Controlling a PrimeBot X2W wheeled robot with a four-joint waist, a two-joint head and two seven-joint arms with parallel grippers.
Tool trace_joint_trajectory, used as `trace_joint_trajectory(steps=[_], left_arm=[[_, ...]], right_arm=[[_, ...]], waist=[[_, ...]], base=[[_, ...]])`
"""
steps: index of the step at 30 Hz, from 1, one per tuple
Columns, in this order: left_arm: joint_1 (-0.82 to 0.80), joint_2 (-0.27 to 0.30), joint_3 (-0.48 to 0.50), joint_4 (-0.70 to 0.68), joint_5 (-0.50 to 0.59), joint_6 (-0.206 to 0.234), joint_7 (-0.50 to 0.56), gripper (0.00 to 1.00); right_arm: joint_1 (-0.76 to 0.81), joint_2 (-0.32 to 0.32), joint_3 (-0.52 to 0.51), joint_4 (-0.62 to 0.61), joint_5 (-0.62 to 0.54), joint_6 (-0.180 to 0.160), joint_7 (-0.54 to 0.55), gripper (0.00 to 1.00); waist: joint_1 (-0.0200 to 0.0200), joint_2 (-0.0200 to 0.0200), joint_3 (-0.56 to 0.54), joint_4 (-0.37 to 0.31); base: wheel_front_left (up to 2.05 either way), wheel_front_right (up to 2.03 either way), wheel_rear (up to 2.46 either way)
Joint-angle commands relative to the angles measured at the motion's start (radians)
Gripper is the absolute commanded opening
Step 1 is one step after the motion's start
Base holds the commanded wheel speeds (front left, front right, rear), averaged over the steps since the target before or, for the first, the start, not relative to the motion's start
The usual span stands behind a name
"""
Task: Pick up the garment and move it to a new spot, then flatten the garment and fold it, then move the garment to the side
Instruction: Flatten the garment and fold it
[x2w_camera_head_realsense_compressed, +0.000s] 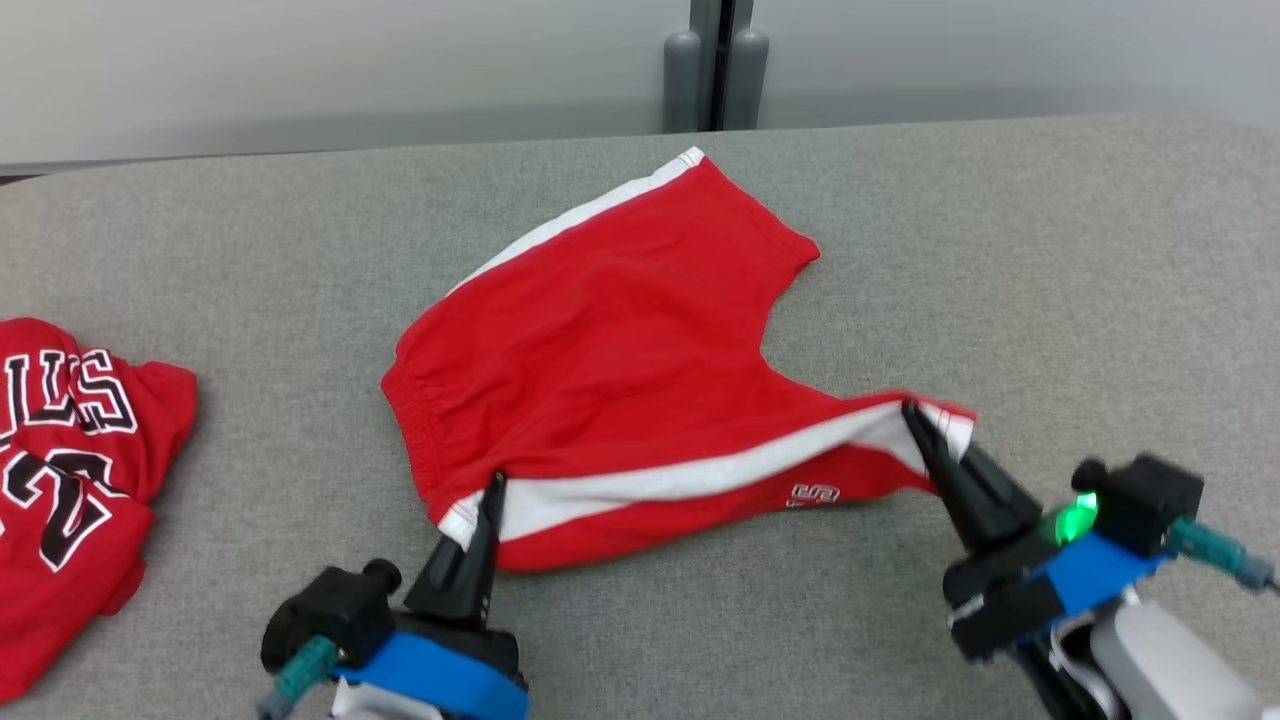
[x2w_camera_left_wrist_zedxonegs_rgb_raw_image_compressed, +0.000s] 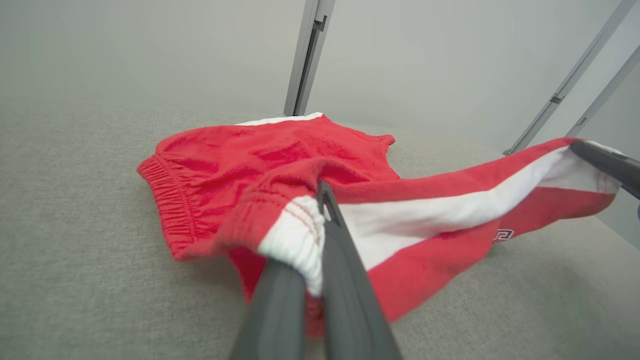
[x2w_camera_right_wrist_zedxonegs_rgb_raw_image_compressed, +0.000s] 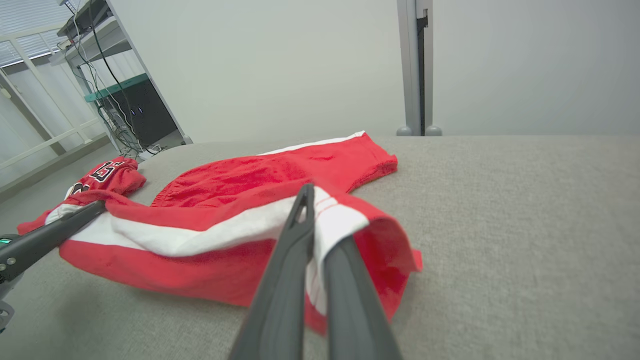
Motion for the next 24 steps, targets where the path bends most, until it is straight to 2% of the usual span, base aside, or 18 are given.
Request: trace_joint_trajectory(steps=[1, 14, 24], left_arm=[[-0.032, 0.001, 0.012, -0.001, 0.001, -0.002, -0.004, 0.0], [-0.277, -0.062, 0.076, 0.041, 0.013, -0.015, -0.004, 0.0], [-0.439, -0.104, 0.104, 0.109, 0.033, -0.032, -0.005, 0.0]], right_arm=[[-0.051, -0.01, 0.008, 0.015, 0.005, 0.001, -0.002, 0.0], [-0.556, -0.046, 0.138, 0.241, 0.063, 0.001, 0.034, 0.0], [-0.831, -0.027, 0.243, 0.446, 0.103, 0.001, 0.054, 0.0]], waist=[[0.0, 0.0, 0.013, 0.005], [0.0, 0.0, 0.193, 0.089], [0.0, 0.0, 0.304, 0.158]], base=[[0.0, 0.0, 0.0], [0.0, 0.0, 0.0], [0.0, 0.0, 0.0]])
